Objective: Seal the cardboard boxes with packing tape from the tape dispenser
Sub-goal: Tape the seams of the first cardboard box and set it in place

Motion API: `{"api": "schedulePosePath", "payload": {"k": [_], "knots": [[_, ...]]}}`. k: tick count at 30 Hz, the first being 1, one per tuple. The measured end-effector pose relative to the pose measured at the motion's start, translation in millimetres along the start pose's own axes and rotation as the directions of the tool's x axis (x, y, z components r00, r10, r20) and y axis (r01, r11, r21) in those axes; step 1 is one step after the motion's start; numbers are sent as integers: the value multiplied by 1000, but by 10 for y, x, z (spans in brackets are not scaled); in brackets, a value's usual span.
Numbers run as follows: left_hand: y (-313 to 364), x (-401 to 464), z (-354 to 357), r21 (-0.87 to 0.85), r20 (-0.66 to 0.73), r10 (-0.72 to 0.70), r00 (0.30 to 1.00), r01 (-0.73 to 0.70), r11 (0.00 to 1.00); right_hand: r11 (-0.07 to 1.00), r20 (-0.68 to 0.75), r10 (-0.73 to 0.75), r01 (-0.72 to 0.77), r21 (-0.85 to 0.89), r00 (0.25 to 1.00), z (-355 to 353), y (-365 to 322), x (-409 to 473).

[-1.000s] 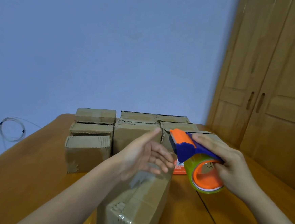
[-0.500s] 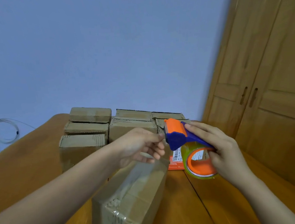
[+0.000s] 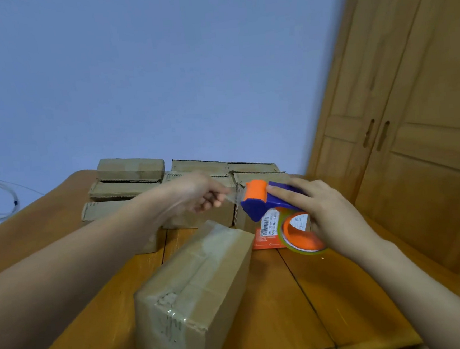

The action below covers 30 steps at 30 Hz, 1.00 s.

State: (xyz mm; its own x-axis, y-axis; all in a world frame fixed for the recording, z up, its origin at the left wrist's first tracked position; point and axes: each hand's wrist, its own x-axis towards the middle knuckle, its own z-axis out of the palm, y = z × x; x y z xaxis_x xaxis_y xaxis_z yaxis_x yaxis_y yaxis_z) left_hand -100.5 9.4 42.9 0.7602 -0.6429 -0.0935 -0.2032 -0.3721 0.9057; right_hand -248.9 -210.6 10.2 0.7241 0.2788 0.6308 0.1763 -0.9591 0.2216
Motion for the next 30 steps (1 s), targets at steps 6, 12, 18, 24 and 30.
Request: {"api": "schedulePosePath", "payload": {"k": [6, 12, 18, 24, 30], "knots": [[-431, 100, -451, 97, 15, -27, 1000, 26, 995, 992, 188, 125, -126, -10, 974, -135, 274, -480], [-663, 310, -356, 154, 17, 41, 999, -43, 987, 974, 171, 125, -88, -207, 977, -91, 174, -599], [-694, 396, -343, 240, 3, 67, 998, -66, 968, 956, 181, 120, -65, -287, 976, -55, 123, -624], [-808, 395, -329, 290, 2, 53, 999, -52, 956, 955, 206, 115, -51, -292, 972, -10, 108, -606], [-829, 385, -326, 357, -26, 119, 993, -102, 929, 950, 197, 90, -24, -312, 976, -15, 121, -565]]}}
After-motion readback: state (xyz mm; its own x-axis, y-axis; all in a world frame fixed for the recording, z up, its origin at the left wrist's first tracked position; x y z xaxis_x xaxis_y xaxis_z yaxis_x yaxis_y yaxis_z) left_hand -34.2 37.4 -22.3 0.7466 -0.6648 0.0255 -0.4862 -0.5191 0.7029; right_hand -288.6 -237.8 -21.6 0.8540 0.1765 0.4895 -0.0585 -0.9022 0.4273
